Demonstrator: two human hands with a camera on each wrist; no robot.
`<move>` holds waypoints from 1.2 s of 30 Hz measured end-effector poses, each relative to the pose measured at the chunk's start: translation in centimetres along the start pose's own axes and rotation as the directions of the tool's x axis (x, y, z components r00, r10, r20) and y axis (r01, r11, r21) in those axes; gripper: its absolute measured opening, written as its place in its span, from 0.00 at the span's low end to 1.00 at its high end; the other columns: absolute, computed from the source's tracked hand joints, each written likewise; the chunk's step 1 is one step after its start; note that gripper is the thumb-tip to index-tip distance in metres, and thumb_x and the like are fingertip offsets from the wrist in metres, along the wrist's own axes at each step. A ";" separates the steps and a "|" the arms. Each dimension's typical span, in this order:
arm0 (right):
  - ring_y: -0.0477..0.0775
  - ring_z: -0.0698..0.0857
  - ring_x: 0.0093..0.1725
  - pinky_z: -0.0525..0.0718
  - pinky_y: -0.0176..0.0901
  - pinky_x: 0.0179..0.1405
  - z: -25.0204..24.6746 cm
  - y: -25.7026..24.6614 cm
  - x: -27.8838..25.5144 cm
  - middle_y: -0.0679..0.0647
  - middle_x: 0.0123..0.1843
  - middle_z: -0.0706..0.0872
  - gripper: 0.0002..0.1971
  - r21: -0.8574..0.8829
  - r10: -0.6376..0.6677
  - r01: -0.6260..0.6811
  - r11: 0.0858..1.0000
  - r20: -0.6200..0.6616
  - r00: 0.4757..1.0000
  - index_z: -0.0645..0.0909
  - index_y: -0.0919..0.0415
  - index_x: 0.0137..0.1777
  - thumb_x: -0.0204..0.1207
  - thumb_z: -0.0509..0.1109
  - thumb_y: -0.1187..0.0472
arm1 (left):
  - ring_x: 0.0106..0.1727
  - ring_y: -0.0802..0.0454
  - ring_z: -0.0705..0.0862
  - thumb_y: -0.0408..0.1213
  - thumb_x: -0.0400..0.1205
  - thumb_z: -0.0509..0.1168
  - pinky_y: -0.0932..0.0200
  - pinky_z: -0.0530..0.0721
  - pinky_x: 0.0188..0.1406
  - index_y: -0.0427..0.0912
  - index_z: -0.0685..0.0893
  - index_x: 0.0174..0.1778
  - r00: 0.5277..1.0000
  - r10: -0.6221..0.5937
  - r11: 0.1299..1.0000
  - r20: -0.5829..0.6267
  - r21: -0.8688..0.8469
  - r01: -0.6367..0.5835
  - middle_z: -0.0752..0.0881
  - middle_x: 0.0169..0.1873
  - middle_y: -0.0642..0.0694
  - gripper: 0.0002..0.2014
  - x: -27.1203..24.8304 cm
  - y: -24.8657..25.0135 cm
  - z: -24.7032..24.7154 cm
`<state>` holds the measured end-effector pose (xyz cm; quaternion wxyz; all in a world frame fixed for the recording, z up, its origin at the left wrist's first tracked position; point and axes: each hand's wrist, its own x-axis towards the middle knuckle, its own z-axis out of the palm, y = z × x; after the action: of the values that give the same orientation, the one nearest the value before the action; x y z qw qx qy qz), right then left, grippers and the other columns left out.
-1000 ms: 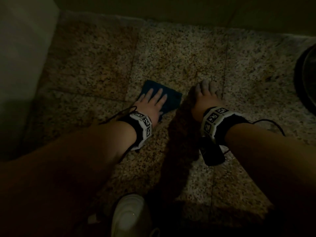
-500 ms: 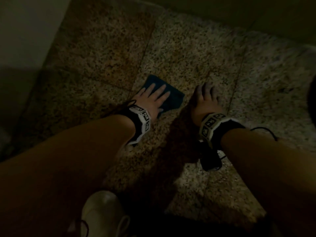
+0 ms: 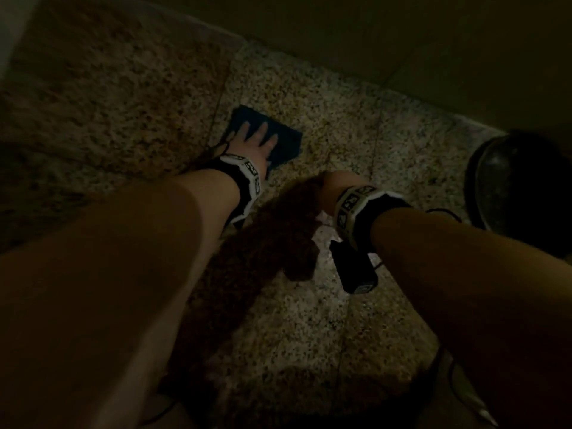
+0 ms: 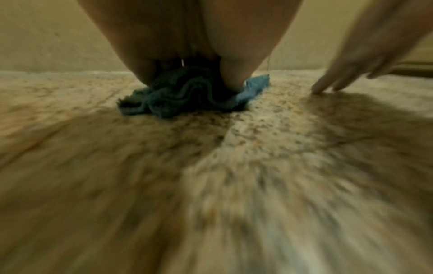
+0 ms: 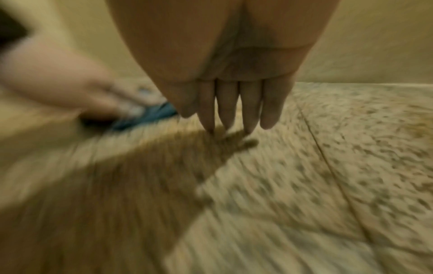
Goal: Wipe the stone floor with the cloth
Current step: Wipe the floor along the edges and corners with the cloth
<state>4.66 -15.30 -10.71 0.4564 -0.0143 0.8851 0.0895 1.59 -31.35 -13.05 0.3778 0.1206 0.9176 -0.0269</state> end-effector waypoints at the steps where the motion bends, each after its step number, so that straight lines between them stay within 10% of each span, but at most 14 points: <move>1: 0.64 0.72 0.74 0.77 0.62 0.67 -0.5 -0.3 -0.2 0.58 0.78 0.70 0.25 0.013 0.008 -0.007 1.000 -0.031 0.999 0.64 0.57 0.80 0.86 0.57 0.51 | 0.83 0.38 0.39 0.46 0.90 0.45 0.45 0.51 0.80 0.51 0.37 0.83 1.000 0.013 1.000 -0.006 0.001 -0.013 0.35 0.83 0.47 0.29 -0.5 -0.4 0.4; 5: 0.64 0.74 0.72 0.75 0.56 0.70 -2.4 -1.8 -0.5 0.62 0.76 0.71 0.22 0.049 0.037 -0.033 0.998 -0.084 0.996 0.67 0.63 0.78 0.88 0.52 0.54 | 0.83 0.40 0.36 0.48 0.89 0.47 0.47 0.45 0.80 0.53 0.36 0.83 0.997 0.074 0.997 0.033 -0.029 -0.073 0.33 0.82 0.48 0.31 -3.4 -1.7 3.4; 11: 0.64 0.51 0.83 0.61 0.58 0.78 -3.4 -6.3 0.8 0.57 0.86 0.46 0.31 0.077 -0.054 0.069 0.995 -0.181 0.982 0.48 0.56 0.85 0.86 0.57 0.56 | 0.82 0.44 0.33 0.45 0.84 0.62 0.51 0.42 0.80 0.56 0.33 0.82 0.993 0.110 0.993 0.041 0.035 -0.111 0.29 0.81 0.53 0.43 -5.2 -5.5 5.6; 17: 0.61 0.35 0.83 0.46 0.62 0.80 -1.8 -7.9 2.8 0.50 0.85 0.33 0.30 0.160 -0.011 0.030 0.987 -0.115 0.993 0.36 0.51 0.84 0.89 0.48 0.54 | 0.83 0.45 0.35 0.47 0.90 0.46 0.52 0.41 0.80 0.58 0.36 0.82 0.989 0.111 0.992 -0.100 -0.043 -0.116 0.33 0.82 0.53 0.29 -3.7 -6.3 6.4; 36: 0.63 0.34 0.83 0.54 0.63 0.80 -1.8 -6.6 4.0 0.50 0.84 0.29 0.36 0.179 -0.089 0.094 0.979 -0.033 0.995 0.34 0.48 0.84 0.86 0.55 0.49 | 0.83 0.38 0.38 0.45 0.90 0.44 0.45 0.47 0.80 0.51 0.39 0.84 0.997 -0.021 0.989 -0.079 -0.149 0.009 0.36 0.83 0.46 0.28 -1.1 -6.7 1.8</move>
<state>1.57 -21.85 -13.88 0.4487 -0.0146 0.8935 -0.0125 1.96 -38.37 -13.81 0.3484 0.0862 0.9324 0.0435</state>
